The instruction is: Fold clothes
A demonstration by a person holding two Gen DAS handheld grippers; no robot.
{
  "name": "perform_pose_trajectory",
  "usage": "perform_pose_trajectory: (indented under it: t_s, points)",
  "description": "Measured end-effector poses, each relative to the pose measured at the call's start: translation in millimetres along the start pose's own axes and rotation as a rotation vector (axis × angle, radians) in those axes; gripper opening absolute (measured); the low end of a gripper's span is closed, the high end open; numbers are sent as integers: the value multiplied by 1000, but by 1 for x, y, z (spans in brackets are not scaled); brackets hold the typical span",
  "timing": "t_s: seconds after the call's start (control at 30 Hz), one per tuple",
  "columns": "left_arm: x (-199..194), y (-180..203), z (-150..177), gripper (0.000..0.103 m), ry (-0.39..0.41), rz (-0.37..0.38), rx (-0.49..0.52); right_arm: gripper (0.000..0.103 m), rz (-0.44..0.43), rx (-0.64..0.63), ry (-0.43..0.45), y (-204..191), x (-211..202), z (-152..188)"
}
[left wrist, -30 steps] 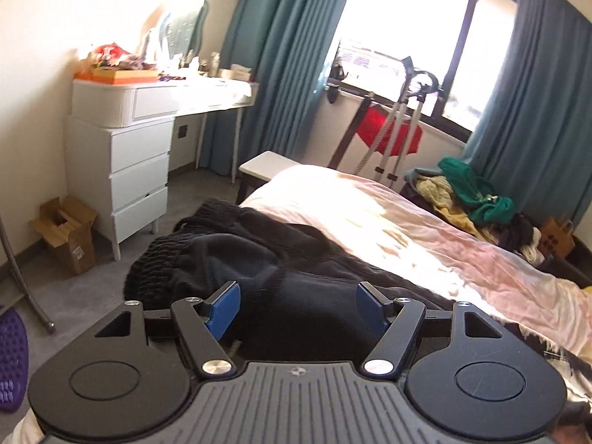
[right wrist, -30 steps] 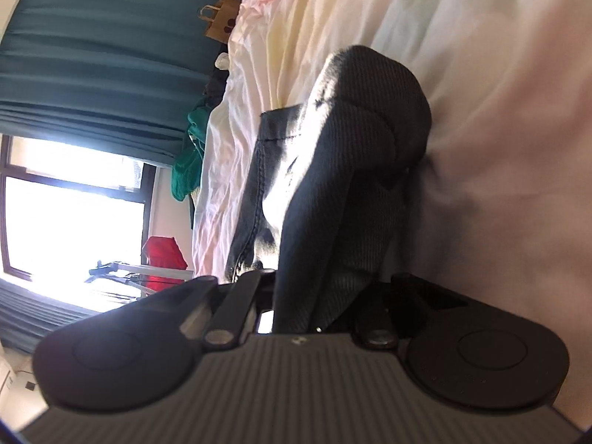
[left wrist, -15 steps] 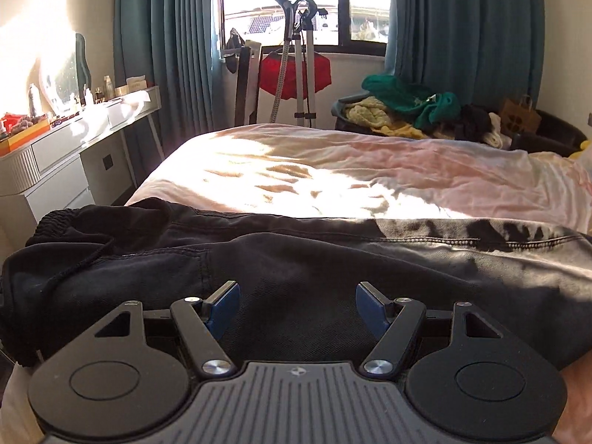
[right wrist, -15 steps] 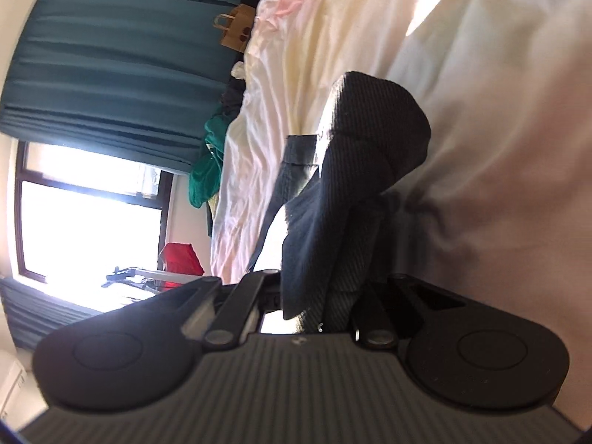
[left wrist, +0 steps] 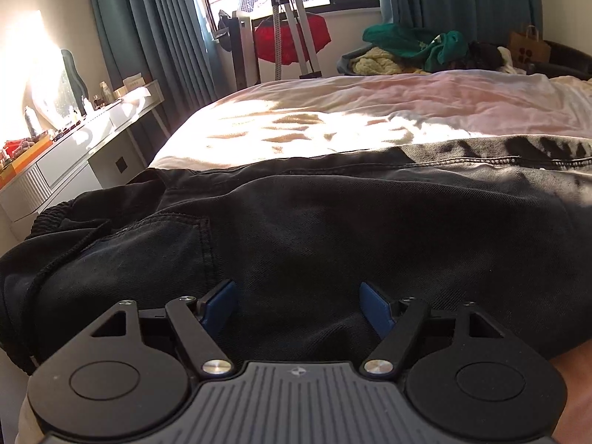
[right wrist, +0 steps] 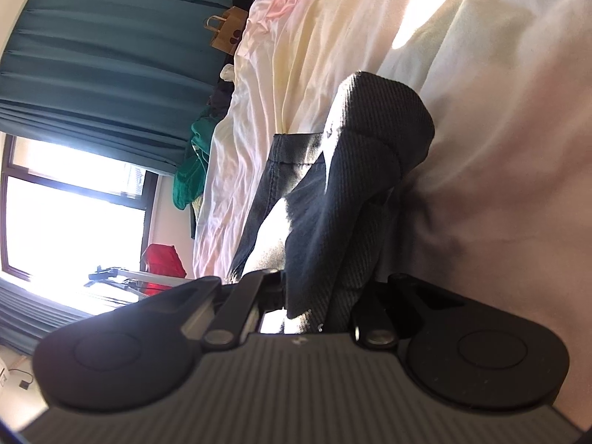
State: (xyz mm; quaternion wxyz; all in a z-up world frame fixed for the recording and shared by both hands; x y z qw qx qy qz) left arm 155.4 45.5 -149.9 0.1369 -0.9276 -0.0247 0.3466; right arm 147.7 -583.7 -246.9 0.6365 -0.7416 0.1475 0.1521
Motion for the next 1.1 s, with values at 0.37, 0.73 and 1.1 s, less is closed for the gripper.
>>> perform_pose_trajectory:
  t_s: [0.37, 0.73, 1.1]
  points:
    - [-7, -1, 6, 76, 34, -4, -22, 16, -47, 129, 4, 13, 8, 3]
    - [-27, -9, -2, 79, 98, -12, -53, 10, 16, -147, 108, -22, -12, 9]
    - [-9, -4, 9, 81, 34, -62, 30, 10, 50, -273, 147, -40, -15, 14]
Point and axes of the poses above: each gripper's, at about its wrist camera, not at the fingertips, and x roughly the way its jaws point, y to its right, z to its underside, the point moved 8 cm from there along x, roughly the way its jaws point, and after that the axes turned 2 degrees about x, right-handed, at the moved point
